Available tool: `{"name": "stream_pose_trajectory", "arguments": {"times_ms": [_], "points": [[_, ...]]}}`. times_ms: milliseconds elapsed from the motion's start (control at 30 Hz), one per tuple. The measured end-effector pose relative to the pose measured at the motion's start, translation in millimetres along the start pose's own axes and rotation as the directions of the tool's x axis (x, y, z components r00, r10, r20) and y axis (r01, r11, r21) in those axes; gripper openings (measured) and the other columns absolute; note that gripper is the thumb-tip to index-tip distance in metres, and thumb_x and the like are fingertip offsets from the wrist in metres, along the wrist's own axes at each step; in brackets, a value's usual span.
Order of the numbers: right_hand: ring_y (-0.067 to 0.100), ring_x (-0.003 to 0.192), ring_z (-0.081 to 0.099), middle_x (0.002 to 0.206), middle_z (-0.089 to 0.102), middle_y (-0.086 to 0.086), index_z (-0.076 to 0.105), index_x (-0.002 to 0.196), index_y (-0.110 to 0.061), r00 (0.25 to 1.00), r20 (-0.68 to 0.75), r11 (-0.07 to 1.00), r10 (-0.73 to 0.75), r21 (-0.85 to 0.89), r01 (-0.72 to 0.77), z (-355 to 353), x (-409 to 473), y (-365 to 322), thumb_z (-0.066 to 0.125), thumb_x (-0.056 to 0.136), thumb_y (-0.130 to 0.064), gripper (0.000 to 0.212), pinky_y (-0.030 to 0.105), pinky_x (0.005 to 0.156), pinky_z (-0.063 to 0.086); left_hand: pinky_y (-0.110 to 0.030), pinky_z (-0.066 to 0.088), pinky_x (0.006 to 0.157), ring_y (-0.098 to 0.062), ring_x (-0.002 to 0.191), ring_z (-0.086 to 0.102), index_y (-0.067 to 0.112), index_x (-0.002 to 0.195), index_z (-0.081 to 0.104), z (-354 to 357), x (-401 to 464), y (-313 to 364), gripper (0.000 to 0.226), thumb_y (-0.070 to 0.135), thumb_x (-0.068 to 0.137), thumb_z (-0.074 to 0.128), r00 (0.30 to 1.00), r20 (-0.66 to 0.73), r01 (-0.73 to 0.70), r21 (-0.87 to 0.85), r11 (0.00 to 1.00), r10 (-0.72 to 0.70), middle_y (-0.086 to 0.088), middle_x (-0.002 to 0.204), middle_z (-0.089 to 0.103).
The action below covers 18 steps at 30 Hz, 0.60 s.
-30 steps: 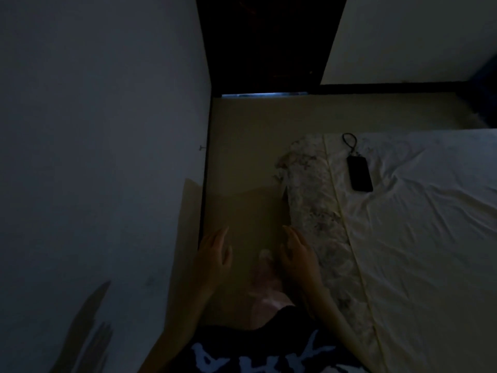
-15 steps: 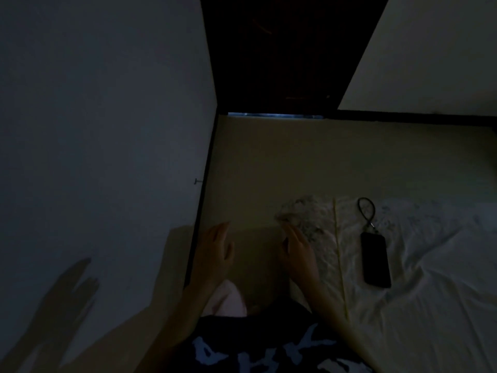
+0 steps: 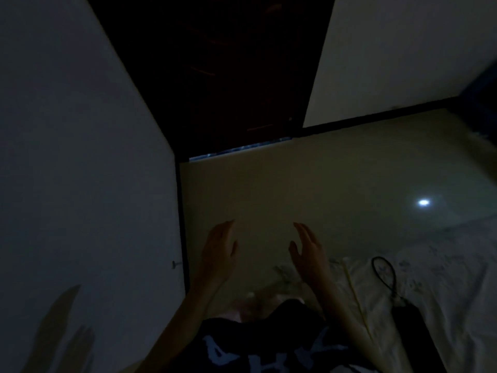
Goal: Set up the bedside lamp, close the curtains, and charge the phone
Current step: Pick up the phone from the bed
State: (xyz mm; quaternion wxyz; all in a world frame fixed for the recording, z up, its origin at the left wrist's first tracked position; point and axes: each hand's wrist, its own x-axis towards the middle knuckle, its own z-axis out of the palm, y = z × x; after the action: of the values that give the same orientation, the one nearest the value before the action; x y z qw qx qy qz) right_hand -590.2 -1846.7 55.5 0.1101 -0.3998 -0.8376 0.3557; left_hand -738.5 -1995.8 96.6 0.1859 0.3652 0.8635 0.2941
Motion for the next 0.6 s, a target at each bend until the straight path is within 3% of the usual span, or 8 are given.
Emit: {"name": "stream_pose_trajectory", "arguments": {"times_ms": [233, 333, 467, 600], "points": [[0.032, 0.120, 0.050, 0.134, 0.050, 0.018, 0.048, 0.129, -0.006, 0.975, -0.132, 0.983, 0.181, 0.018, -0.180, -18.8, 85.8, 11.2, 0.050, 0.082, -0.023, 0.050, 0.038, 0.096, 0.043, -0.027, 0.025, 0.103, -0.029, 0.127, 0.039, 0.005, 0.136, 0.035, 15.1, 128.7, 19.1, 0.047, 0.017, 0.091, 0.046, 0.977, 0.170, -0.141, 0.053, 0.989, 0.131, -0.016, 0.137, 0.044], [0.032, 0.122, 0.048, 0.136, 0.047, 0.017, 0.046, 0.131, -0.005, 0.961, -0.162, 0.974, 0.226, 0.032, -0.224, -33.0, 130.7, 23.6, 0.057, 0.085, -0.011, 0.047, 0.036, 0.098, 0.040, -0.025, 0.026, 0.101, -0.028, 0.125, 0.040, 0.007, 0.135, 0.037, 26.3, 187.1, 35.6, 0.047, 0.017, 0.090, 0.045, 0.959, 0.207, -0.213, 0.076, 0.974, 0.194, -0.014, 0.136, 0.046], [0.031, 0.122, 0.049, 0.137, 0.047, 0.016, 0.045, 0.131, -0.006, 0.941, -0.212, 0.964, 0.265, 0.041, -0.263, -57.9, 197.3, 40.4, 0.058, 0.085, -0.011, 0.048, 0.035, 0.098, 0.040, -0.028, 0.029, 0.104, -0.023, 0.128, 0.036, 0.010, 0.136, 0.036, 39.0, 264.1, 71.1, 0.047, 0.016, 0.091, 0.048, 0.940, 0.225, -0.279, 0.079, 0.957, 0.255, -0.010, 0.137, 0.045], [0.030, 0.122, 0.049, 0.138, 0.046, 0.016, 0.045, 0.131, -0.006, 0.896, -0.293, 0.942, 0.335, 0.094, -0.321, -91.7, 245.9, 53.1, 0.057, 0.085, -0.010, 0.047, 0.033, 0.098, 0.040, -0.028, 0.028, 0.104, -0.022, 0.129, 0.033, 0.011, 0.137, 0.035, 56.8, 331.7, 116.1, 0.046, 0.016, 0.092, 0.044, 0.878, 0.298, -0.412, 0.075, 0.908, 0.374, -0.009, 0.139, 0.043]]}}
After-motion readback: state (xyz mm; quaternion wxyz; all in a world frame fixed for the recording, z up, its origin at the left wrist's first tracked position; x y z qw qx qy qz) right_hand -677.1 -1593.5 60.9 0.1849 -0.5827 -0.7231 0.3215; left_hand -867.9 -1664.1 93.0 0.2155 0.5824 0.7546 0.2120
